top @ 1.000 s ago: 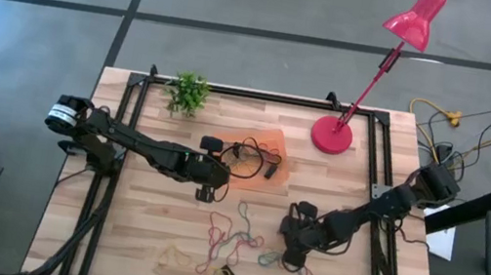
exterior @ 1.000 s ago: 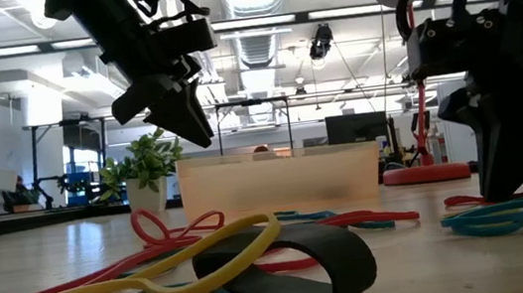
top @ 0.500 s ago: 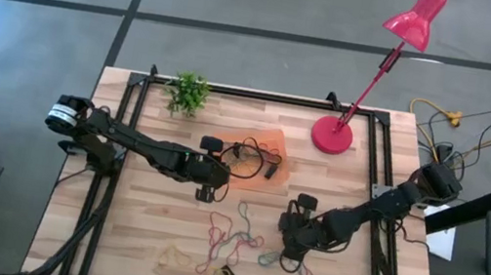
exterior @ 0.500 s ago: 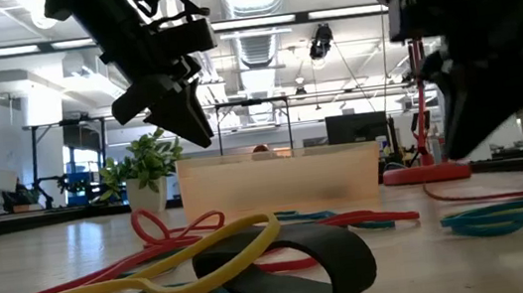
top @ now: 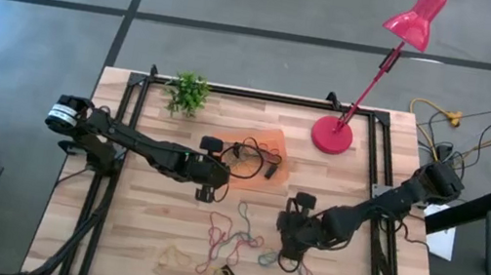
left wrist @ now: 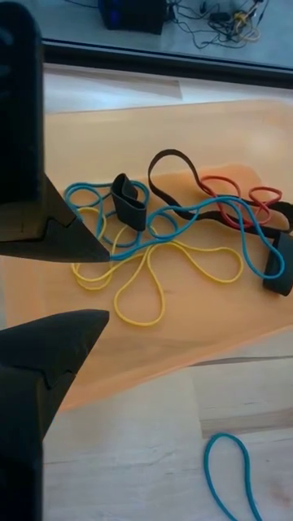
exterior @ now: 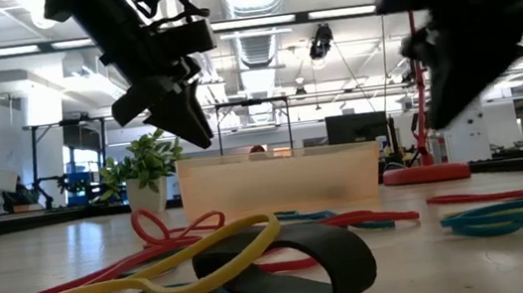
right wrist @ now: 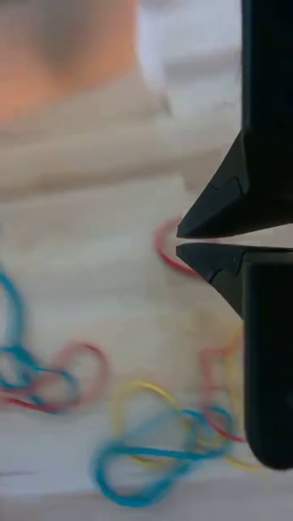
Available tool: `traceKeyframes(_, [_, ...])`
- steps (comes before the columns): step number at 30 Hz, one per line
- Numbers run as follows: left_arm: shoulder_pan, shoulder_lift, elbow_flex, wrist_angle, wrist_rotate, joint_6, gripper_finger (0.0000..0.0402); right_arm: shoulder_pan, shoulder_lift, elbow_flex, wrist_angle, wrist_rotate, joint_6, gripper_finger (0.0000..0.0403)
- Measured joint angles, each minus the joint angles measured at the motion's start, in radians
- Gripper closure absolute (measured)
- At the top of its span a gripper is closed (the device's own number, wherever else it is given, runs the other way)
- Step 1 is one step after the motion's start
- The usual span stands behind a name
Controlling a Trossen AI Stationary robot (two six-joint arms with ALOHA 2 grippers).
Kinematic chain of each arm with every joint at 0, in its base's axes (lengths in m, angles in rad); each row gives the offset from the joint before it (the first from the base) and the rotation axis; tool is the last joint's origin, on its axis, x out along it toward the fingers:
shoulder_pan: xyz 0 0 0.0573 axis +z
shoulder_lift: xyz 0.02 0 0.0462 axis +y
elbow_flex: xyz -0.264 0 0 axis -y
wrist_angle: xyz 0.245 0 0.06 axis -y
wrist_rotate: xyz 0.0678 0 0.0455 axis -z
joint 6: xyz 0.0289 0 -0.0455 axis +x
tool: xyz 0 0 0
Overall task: Pick and place rubber bands into bin
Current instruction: Put the red rubber band into the orange bin
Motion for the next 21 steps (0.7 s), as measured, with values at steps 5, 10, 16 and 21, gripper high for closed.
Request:
traceKeyframes(5, [0.0,0.0,-0.008,0.022,0.0,0.0,0.0313,0.001,0.001,-0.04,0.007,-0.092,0.095,0.0356])
traceKeyframes(10, [0.0,0.0,-0.019,0.038,0.0,0.001,0.0313,0.001,0.001,-0.07,0.034,-0.125,0.159,0.0301])
traceKeyframes(16, [0.0,0.0,-0.028,0.045,0.0,0.001,0.0313,0.001,0.01,-0.072,0.041,-0.127,0.179,0.0255])
traceKeyframes(21, [0.0,0.0,-0.034,0.045,0.0,0.0,0.0313,0.001,0.063,-0.072,0.051,-0.128,0.181,0.0236])
